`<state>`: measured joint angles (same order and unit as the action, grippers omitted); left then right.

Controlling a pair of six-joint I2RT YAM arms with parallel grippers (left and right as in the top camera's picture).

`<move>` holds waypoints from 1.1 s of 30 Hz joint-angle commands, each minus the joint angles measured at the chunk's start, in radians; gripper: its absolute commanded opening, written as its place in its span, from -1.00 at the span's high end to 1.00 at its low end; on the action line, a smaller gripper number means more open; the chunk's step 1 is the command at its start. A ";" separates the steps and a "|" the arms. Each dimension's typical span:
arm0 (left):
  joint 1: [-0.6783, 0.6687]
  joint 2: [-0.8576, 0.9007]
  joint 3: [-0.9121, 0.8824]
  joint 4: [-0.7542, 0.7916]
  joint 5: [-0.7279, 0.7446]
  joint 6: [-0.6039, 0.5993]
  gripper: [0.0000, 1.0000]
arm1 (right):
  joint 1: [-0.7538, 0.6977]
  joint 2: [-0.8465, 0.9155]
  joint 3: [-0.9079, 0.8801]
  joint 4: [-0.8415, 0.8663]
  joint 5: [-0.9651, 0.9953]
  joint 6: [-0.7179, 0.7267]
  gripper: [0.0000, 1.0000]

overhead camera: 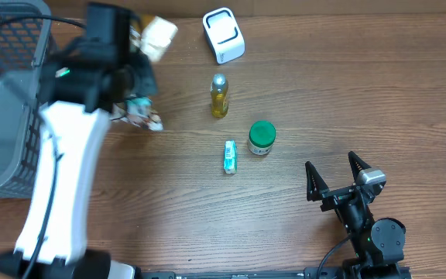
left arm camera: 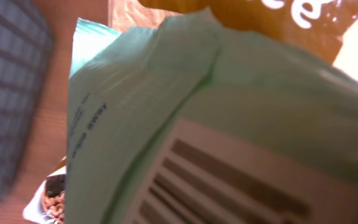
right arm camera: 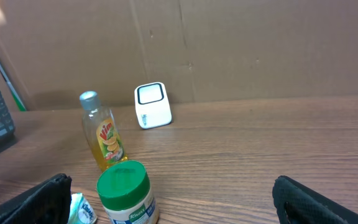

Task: Scan the item barcode
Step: 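Lift the snack pouch out and carry it left of the tissue pack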

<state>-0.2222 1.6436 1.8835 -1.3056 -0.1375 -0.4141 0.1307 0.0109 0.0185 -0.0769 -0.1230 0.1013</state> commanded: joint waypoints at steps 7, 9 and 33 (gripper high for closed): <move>-0.109 0.287 -0.109 -0.010 0.005 -0.414 0.91 | -0.004 -0.008 -0.011 0.003 0.009 0.003 -1.00; -0.113 0.334 -0.117 -0.006 0.013 -0.484 0.92 | -0.004 -0.008 -0.011 0.003 0.009 0.003 -1.00; -0.123 0.592 -0.134 0.034 0.121 -0.135 -0.14 | -0.004 -0.008 -0.011 0.003 0.009 0.003 -1.00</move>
<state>-0.3408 2.2223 1.7470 -1.2606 -0.0586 -0.6308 0.1307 0.0109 0.0185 -0.0769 -0.1230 0.1013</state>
